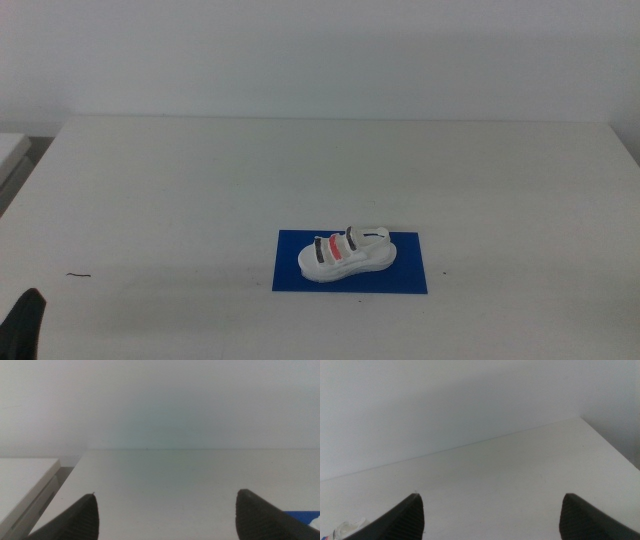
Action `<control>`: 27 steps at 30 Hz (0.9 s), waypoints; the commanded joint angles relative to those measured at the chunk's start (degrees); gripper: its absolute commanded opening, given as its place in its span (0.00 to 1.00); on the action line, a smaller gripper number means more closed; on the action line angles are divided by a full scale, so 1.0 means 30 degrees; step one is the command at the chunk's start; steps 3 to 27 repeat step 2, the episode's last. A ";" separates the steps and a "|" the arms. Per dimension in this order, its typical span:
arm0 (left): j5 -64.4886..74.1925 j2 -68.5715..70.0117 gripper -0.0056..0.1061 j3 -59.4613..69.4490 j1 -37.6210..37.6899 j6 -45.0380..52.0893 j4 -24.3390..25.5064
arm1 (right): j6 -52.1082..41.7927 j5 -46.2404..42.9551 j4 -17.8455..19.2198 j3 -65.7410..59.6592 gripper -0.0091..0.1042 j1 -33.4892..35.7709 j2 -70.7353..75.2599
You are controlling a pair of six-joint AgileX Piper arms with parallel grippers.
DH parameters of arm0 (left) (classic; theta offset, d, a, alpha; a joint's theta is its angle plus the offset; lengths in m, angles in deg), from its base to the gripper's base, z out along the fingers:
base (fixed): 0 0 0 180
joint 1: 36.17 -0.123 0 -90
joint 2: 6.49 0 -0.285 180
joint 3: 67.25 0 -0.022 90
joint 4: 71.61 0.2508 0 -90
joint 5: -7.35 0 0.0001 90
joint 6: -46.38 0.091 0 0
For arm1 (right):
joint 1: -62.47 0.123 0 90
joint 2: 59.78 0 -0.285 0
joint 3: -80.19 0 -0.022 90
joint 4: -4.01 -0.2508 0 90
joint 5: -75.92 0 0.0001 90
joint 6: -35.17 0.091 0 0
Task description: Use one arm to grab the shoe from the table and place it on the mat.
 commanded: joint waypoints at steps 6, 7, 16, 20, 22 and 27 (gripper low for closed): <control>-0.0003 0.0077 0.89 -0.0010 -0.0014 0.0000 -0.0104 | -0.0068 -0.0181 0.0111 -0.0047 0.78 0.0034 0.0090; -0.0003 0.0077 0.89 -0.0010 -0.0014 0.0000 -0.0104 | -0.0068 -0.0181 0.0111 -0.0047 0.78 0.0034 0.0090; -0.0003 0.0077 0.89 -0.0010 -0.0014 0.0000 -0.0104 | -0.0068 -0.0181 0.0111 -0.0047 0.78 0.0034 0.0090; -0.0003 0.0077 0.89 -0.0010 -0.0014 0.0000 -0.0104 | -0.0068 -0.0181 0.0111 -0.0047 0.78 0.0034 0.0090; -0.0003 0.0077 0.89 -0.0010 -0.0014 0.0000 -0.0104 | -0.0068 -0.0181 0.0111 -0.0047 0.78 0.0034 0.0090; -0.0003 0.0077 0.89 -0.0010 -0.0014 0.0000 -0.0104 | -0.0068 -0.0181 0.0111 -0.0047 0.78 0.0034 0.0090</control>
